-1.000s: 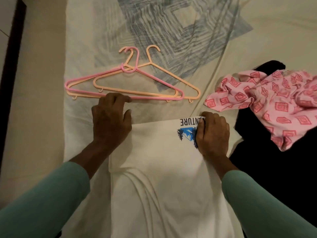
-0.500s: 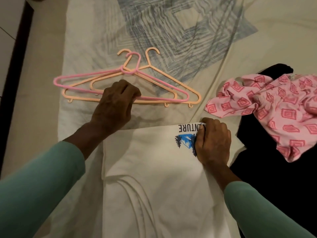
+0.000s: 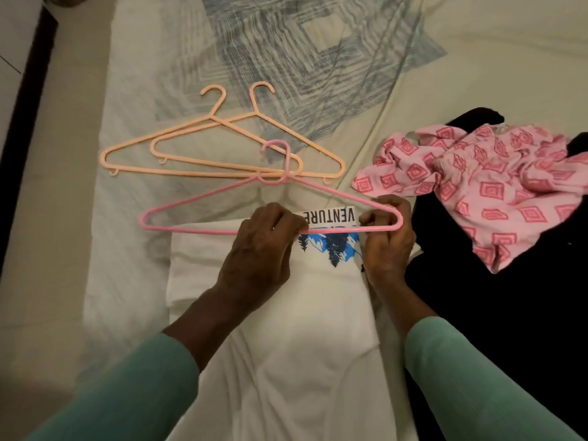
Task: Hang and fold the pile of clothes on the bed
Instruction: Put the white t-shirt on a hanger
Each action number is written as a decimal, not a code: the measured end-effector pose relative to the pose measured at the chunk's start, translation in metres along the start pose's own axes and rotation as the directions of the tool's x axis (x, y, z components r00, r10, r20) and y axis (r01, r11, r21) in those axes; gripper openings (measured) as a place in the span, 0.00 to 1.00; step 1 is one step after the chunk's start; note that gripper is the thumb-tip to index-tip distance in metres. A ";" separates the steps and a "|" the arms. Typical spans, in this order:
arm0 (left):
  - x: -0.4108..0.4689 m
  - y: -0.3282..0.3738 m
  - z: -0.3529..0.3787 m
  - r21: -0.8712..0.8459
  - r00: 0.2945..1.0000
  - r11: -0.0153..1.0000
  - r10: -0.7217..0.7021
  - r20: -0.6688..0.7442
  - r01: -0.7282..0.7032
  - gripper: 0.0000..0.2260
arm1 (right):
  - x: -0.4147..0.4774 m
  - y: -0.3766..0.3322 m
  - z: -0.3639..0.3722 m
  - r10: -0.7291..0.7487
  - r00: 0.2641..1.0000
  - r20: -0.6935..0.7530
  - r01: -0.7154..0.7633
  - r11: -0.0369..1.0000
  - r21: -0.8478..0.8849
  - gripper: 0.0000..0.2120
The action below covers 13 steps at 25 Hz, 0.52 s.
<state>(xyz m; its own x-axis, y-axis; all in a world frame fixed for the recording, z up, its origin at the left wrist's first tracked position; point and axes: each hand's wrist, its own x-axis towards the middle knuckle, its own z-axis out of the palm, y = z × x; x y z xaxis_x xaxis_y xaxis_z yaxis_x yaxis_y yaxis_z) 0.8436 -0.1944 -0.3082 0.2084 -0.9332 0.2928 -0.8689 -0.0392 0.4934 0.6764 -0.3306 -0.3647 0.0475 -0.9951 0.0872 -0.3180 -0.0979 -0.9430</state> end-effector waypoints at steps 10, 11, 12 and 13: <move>0.008 -0.013 0.014 0.211 0.963 0.943 -0.268 0.027 0.257 0.15 | -0.009 0.006 -0.006 0.003 1.000 -0.012 -0.004 0.991 -0.130 0.14; 0.014 -0.015 0.012 0.242 0.941 0.919 -0.334 0.052 0.312 0.17 | -0.010 0.008 -0.004 -0.012 1.000 -0.025 0.008 0.990 -0.141 0.15; 0.017 -0.016 0.009 0.260 0.929 0.908 -0.360 0.085 0.328 0.17 | -0.010 0.005 -0.003 -0.009 1.000 -0.025 0.005 0.988 -0.153 0.15; 0.018 -0.013 0.004 0.259 0.940 0.922 -0.325 0.108 0.288 0.16 | -0.009 0.002 -0.003 -0.004 1.000 -0.014 0.002 0.987 -0.163 0.15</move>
<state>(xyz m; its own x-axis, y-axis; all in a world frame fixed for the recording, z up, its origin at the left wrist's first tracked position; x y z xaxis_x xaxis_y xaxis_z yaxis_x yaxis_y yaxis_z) 0.8572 -0.2124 -0.3121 0.4290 -0.9029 0.0262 -0.8571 -0.3978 0.3273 0.6727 -0.3221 -0.3666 0.0357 -0.9948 0.0957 -0.4676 -0.1013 -0.8781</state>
